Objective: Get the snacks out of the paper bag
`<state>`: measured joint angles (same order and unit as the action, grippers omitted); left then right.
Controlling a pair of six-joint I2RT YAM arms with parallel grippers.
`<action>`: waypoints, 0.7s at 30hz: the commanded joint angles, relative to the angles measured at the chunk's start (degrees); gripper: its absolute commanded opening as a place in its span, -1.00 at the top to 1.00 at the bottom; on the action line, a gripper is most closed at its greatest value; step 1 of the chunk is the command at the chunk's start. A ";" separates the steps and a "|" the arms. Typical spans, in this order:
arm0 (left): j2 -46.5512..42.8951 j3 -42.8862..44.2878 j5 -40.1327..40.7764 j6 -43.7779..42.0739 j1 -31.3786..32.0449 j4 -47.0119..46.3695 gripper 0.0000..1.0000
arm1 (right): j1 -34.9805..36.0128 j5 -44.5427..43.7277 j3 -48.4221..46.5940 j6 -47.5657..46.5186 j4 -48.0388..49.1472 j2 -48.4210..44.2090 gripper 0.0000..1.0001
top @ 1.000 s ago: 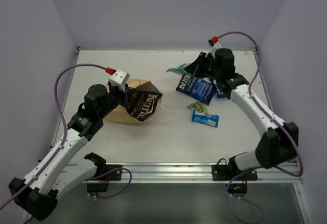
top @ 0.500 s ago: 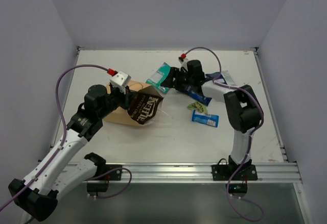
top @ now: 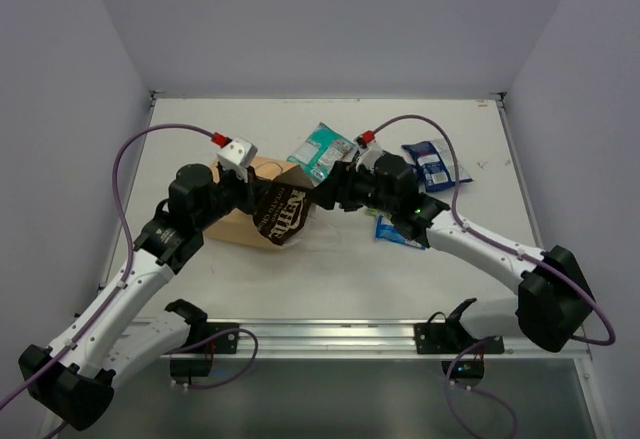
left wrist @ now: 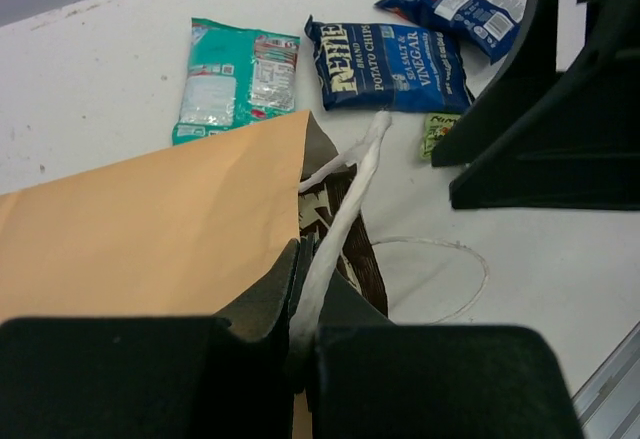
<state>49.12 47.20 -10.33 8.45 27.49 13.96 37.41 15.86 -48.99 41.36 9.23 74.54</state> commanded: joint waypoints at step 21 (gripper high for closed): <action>0.62 1.40 -2.94 3.68 -0.41 -5.78 1.00 | 11.11 -8.65 -13.58 13.30 -1.76 24.77 -0.28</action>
<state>50.28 47.20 -12.03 11.05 27.49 12.47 48.01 8.10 -59.48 53.19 6.87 98.06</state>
